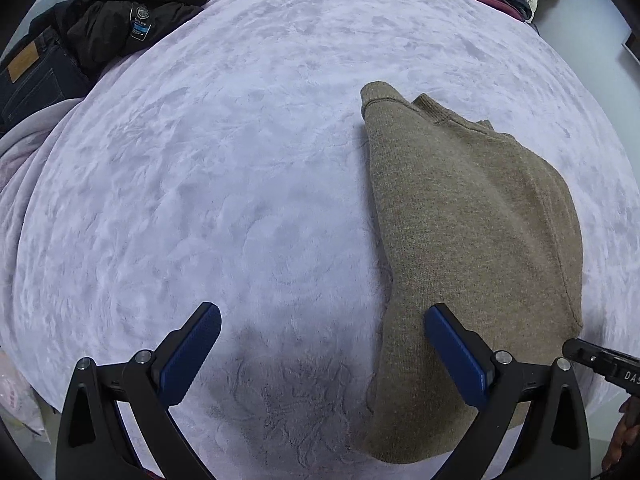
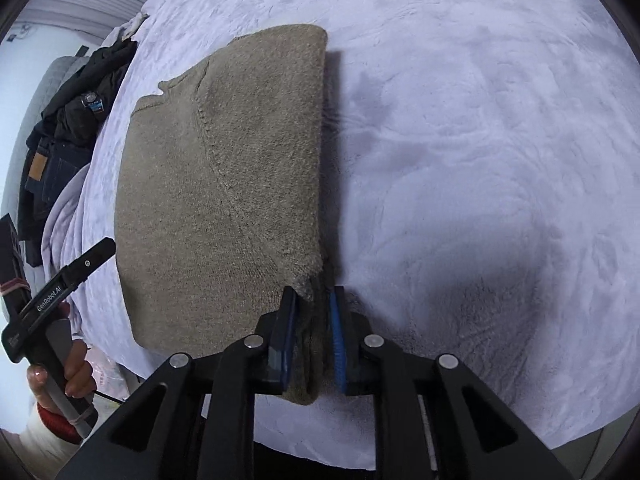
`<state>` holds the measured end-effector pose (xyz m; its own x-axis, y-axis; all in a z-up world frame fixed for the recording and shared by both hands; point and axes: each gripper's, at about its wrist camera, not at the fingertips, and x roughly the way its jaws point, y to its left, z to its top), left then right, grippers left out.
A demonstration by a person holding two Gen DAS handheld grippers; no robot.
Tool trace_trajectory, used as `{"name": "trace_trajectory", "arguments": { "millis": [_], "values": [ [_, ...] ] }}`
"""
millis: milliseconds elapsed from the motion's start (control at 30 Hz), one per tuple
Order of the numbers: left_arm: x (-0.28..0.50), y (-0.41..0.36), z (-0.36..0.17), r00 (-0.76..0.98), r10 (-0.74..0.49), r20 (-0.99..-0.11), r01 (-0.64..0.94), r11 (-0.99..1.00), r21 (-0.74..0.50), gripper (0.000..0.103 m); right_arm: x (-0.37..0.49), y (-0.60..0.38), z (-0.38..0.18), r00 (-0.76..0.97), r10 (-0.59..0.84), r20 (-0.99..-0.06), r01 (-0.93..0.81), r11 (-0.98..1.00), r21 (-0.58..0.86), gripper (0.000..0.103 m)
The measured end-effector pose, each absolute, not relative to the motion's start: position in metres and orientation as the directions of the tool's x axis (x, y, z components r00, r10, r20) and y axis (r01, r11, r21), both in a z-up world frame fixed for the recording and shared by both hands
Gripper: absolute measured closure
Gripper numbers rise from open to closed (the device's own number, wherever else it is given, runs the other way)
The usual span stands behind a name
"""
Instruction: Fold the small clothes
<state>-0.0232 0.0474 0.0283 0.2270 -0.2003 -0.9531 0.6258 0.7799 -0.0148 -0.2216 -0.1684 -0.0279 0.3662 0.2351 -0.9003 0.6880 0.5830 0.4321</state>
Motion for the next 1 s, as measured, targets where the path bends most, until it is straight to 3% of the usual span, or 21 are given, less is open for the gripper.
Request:
{"name": "trace_trajectory", "arguments": {
  "millis": [33, 133, 300, 400, 633, 700, 767, 1000],
  "values": [
    [-0.023, 0.047, 0.028, 0.222, -0.197, -0.955, 0.63, 0.777, -0.014, 0.0, -0.223, -0.17, -0.025, 0.352, 0.221, -0.909, 0.703, 0.579, 0.413, 0.064],
    [-0.023, 0.047, 0.029, 0.212, -0.191, -0.958, 0.634, 0.773, -0.014, 0.0, -0.229, -0.178, -0.012, 0.293, 0.161, -0.942, 0.751, 0.572, 0.331, 0.06],
    [-0.026, 0.045, 0.028, 0.223, -0.178, -0.959, 0.643, 0.766, 0.007, 0.0, -0.223, -0.188, 0.026, 0.379, 0.036, -0.925, 0.732, 0.599, 0.323, 0.06],
    [-0.026, 0.043, 0.027, 0.224, -0.171, -0.959, 0.643, 0.765, 0.014, 0.0, -0.194, -0.183, 0.043, 0.449, 0.036, -0.893, 0.653, 0.669, 0.355, 0.071],
    [-0.024, 0.043, 0.025, 0.208, -0.161, -0.965, 0.643, 0.766, 0.01, 0.0, -0.152, -0.167, -0.015, 0.331, 0.084, -0.94, 0.633, 0.719, 0.287, 0.071],
    [-0.025, 0.043, 0.026, 0.212, -0.157, -0.965, 0.643, 0.766, 0.017, 0.0, -0.16, -0.169, -0.02, 0.343, 0.065, -0.937, 0.643, 0.711, 0.285, 0.071],
    [-0.025, 0.043, 0.026, 0.211, -0.157, -0.965, 0.645, 0.764, 0.016, 0.0, -0.171, -0.173, -0.02, 0.342, 0.076, -0.937, 0.666, 0.684, 0.298, 0.062],
    [-0.03, 0.047, 0.027, 0.173, -0.135, -0.976, 0.656, 0.755, 0.011, 0.0, -0.202, -0.175, -0.007, 0.324, 0.074, -0.943, 0.722, 0.625, 0.297, 0.061]
  ]
}}
